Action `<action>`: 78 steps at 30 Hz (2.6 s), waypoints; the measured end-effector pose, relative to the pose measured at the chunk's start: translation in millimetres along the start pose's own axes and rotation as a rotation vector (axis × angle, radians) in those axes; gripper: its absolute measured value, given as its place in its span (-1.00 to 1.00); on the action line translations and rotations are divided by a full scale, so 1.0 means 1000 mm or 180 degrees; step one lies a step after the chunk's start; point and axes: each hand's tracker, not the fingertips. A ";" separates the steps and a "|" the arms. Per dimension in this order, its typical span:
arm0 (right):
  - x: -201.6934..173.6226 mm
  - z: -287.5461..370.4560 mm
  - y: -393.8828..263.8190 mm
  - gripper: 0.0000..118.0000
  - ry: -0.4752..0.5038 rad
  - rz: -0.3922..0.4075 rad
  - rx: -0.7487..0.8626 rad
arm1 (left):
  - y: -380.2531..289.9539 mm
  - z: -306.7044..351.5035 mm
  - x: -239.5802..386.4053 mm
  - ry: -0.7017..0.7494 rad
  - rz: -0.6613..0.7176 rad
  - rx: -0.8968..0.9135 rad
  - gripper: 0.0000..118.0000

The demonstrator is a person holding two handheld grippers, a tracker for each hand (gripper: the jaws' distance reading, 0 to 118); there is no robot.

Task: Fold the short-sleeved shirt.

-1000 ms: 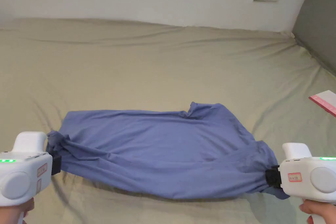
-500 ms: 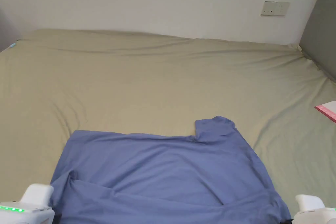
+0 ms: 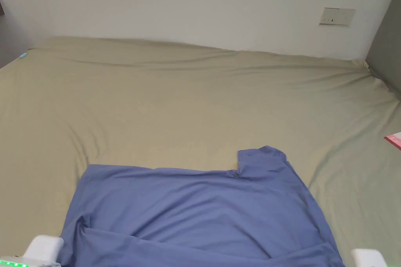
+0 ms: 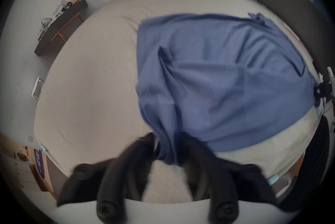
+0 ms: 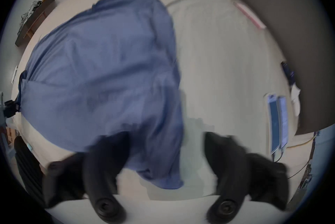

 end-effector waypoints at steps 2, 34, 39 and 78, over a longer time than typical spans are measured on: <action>0.005 0.028 0.019 0.75 0.0113 -0.0138 0.0427 | 0.016 0.016 -0.004 -0.0048 0.0097 0.0238 0.44; -0.138 0.174 0.107 -0.96 -0.0167 0.0635 0.3065 | 0.157 0.124 0.094 0.0344 -0.0237 0.2909 -1.00; -0.125 0.135 0.115 -0.96 -0.0151 0.0568 0.2798 | 0.162 0.019 0.065 0.0154 -0.0195 0.1866 -1.00; -0.031 -0.109 0.238 0.65 0.0037 0.0266 0.0424 | 0.196 -0.011 0.015 0.0207 -0.0380 0.1414 -0.99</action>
